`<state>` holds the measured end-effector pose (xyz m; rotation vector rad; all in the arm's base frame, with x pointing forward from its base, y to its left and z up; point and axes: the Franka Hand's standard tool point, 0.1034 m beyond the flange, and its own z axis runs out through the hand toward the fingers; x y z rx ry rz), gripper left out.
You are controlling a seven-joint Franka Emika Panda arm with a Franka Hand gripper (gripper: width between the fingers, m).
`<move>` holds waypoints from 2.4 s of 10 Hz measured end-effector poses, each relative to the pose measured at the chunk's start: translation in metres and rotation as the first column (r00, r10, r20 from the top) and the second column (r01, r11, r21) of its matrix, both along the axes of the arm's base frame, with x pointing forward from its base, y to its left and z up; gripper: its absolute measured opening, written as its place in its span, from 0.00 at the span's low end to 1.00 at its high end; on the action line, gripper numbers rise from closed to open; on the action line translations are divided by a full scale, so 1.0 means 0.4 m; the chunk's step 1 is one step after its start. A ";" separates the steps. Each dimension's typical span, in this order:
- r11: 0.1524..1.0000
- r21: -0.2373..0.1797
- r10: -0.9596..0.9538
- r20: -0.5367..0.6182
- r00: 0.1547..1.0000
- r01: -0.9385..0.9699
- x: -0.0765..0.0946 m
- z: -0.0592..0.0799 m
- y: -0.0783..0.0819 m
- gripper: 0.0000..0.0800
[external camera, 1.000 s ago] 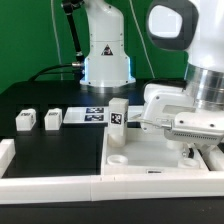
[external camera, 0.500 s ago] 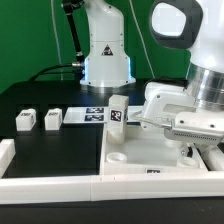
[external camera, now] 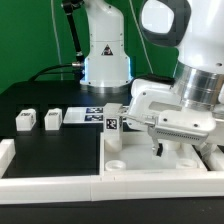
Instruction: Assemble square table
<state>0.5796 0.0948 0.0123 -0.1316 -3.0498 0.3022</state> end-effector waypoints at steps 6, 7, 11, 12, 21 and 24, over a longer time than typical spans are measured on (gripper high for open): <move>1.000 -0.003 -0.007 -0.001 1.000 0.007 0.001 -0.002 -0.011 0.81; 1.000 -0.007 -0.008 0.000 1.000 0.008 0.005 0.010 -0.011 0.81; 0.994 -0.096 -0.047 0.088 0.995 0.055 0.038 0.284 -0.123 0.81; 0.992 -0.108 -0.059 0.105 0.993 0.071 0.032 0.328 -0.176 0.81; 0.807 -0.055 -0.561 0.241 0.792 0.589 -0.005 0.349 -0.425 0.81; 0.625 -0.002 -0.748 0.285 0.599 0.781 -0.091 0.312 -0.473 0.81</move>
Offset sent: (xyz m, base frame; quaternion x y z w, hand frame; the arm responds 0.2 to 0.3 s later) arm 0.0000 0.0000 0.0000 0.0000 0.0000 0.0000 1.0000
